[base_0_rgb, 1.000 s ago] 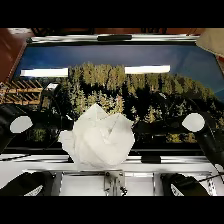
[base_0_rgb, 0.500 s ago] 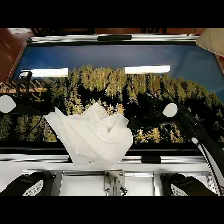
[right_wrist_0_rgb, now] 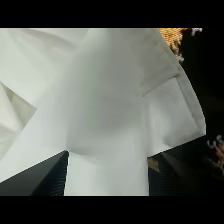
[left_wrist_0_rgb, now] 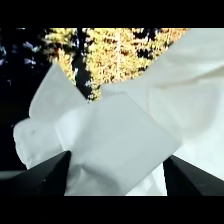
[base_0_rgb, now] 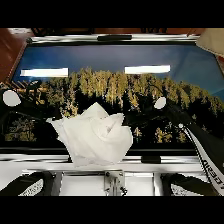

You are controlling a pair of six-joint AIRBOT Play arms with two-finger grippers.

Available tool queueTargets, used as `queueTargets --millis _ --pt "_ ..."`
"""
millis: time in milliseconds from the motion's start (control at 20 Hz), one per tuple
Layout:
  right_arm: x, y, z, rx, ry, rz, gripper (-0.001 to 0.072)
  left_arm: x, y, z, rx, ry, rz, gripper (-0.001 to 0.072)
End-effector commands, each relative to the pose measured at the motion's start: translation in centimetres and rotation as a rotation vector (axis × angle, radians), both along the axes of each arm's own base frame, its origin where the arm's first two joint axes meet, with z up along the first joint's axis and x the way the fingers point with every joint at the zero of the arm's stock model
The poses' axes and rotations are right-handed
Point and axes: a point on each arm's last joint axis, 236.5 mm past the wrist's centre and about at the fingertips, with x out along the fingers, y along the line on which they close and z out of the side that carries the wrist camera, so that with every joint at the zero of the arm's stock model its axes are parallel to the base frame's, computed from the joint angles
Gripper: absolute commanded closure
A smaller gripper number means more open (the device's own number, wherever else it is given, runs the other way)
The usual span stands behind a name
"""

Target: Fold the shirts.

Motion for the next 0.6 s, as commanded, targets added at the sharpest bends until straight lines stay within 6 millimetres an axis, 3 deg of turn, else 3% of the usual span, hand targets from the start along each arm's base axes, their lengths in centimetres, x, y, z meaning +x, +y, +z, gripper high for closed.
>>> queueTargets --millis 0,250,450,500,550 --pt "0.1 0.5 -0.5 0.022 0.008 0.009 0.004 -2.4 -0.1 1.1 -0.007 0.046 -0.02 0.0016" --pt "-1.2 2.0 -1.2 0.009 0.015 0.071 0.0041 -3.2 1.6 3.5 0.009 -0.024 0.021 0.0015" --pt "-1.7 3.4 -2.0 -0.025 -0.017 0.102 0.0042 -4.8 2.0 3.9 0.005 0.009 0.03 0.0015" --pt "-1.4 3.6 -2.0 -0.024 -0.023 0.086 0.0088 -5.0 1.4 3.6 -0.016 0.021 0.022 0.0016" --pt "-1.3 3.6 -1.9 -0.021 -0.025 0.078 0.032 -5.4 0.5 3.0 -0.046 0.038 0.014 0.0018"
